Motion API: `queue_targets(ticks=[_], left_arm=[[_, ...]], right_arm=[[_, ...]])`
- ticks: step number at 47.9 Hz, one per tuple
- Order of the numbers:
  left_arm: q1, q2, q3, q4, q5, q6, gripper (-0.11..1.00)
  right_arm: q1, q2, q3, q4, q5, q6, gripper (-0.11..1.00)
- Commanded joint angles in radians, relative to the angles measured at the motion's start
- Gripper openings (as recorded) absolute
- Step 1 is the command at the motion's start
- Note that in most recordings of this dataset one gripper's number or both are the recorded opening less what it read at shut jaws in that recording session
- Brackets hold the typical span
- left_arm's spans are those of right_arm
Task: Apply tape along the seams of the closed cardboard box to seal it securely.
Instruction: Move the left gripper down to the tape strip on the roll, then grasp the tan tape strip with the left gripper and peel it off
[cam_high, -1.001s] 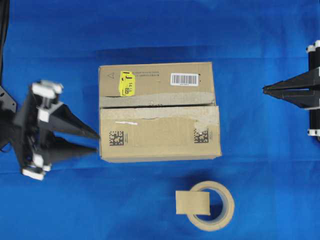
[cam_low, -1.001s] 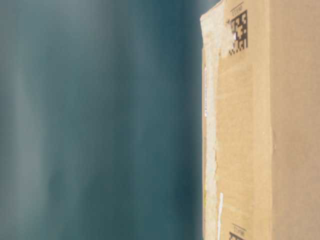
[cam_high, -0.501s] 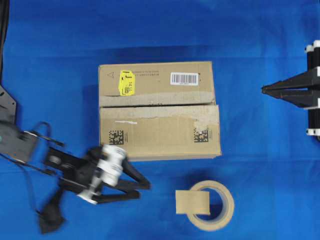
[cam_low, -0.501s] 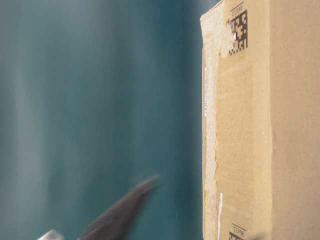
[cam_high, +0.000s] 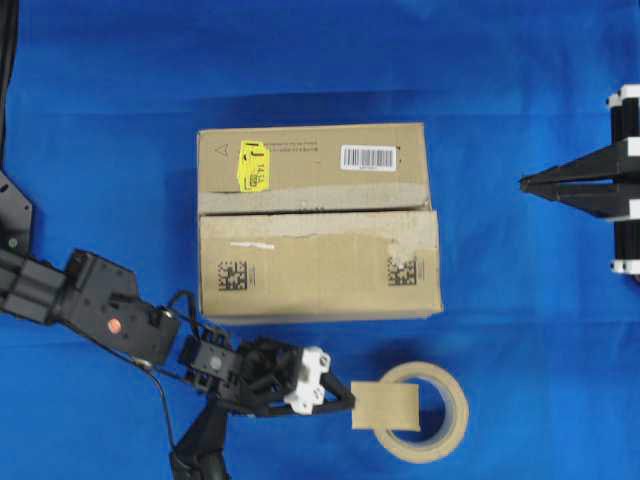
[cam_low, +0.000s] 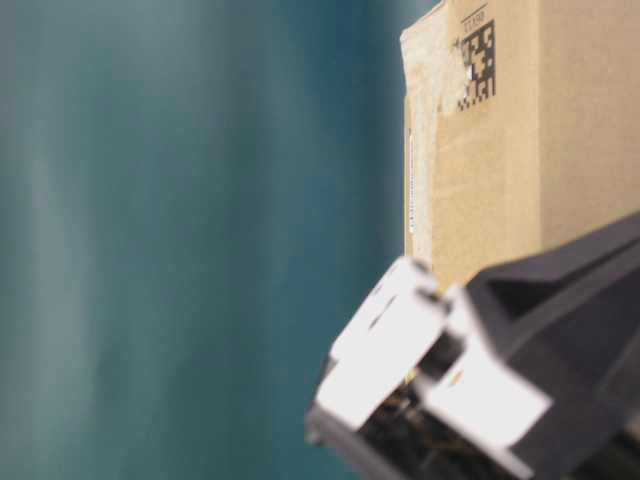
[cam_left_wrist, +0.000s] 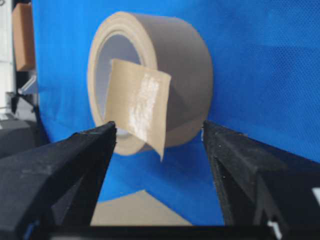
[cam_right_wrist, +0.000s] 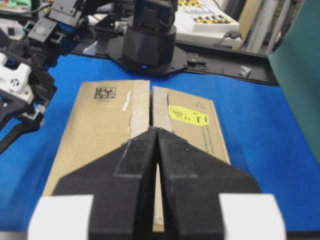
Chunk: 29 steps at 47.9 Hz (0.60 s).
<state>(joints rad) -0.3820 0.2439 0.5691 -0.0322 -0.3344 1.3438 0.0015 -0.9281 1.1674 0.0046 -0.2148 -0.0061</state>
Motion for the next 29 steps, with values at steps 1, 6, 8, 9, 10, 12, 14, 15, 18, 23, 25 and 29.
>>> queue_targets(ticks=[1, 6, 8, 9, 10, 12, 14, 15, 18, 23, 25, 29], left_arm=[[0.003, 0.003, -0.038, -0.002, -0.005, 0.003, 0.66], [0.006, 0.023, -0.057, -0.002, -0.006, 0.008, 0.66], [0.008, 0.029, -0.061, -0.002, -0.006, 0.008, 0.66], [0.009, 0.031, -0.063, -0.002, -0.006, 0.008, 0.66], [0.009, 0.034, -0.064, -0.002, -0.006, 0.008, 0.66], [0.011, 0.035, -0.066, -0.002, -0.005, 0.008, 0.66], [0.014, 0.038, -0.069, -0.003, -0.006, 0.008, 0.65], [0.014, 0.038, -0.072, -0.002, -0.005, 0.008, 0.65], [0.014, 0.041, -0.077, -0.002, -0.003, 0.005, 0.65], [0.014, 0.043, -0.083, -0.002, 0.002, 0.000, 0.62], [0.014, 0.043, -0.083, -0.003, 0.006, -0.005, 0.59], [0.015, 0.044, -0.089, -0.005, 0.023, -0.015, 0.48]], right_arm=[[0.000, 0.005, -0.026, 0.000, -0.008, 0.000, 0.02], [0.000, 0.005, -0.028, 0.000, -0.008, -0.002, 0.02], [0.000, 0.005, -0.028, -0.002, -0.008, -0.002, 0.02], [0.000, 0.003, -0.026, 0.000, -0.008, -0.002, 0.02], [0.000, 0.005, -0.028, 0.000, -0.006, -0.002, 0.02], [0.000, 0.005, -0.026, -0.002, -0.006, -0.002, 0.02], [0.000, 0.005, -0.028, -0.002, -0.006, -0.002, 0.02], [0.000, 0.005, -0.028, -0.002, -0.005, -0.002, 0.02], [0.000, 0.005, -0.028, -0.002, -0.005, -0.002, 0.02], [0.000, 0.005, -0.026, -0.002, -0.003, -0.002, 0.02], [0.000, 0.005, -0.026, -0.002, -0.003, -0.002, 0.02], [0.000, 0.005, -0.026, -0.002, -0.003, -0.002, 0.02]])
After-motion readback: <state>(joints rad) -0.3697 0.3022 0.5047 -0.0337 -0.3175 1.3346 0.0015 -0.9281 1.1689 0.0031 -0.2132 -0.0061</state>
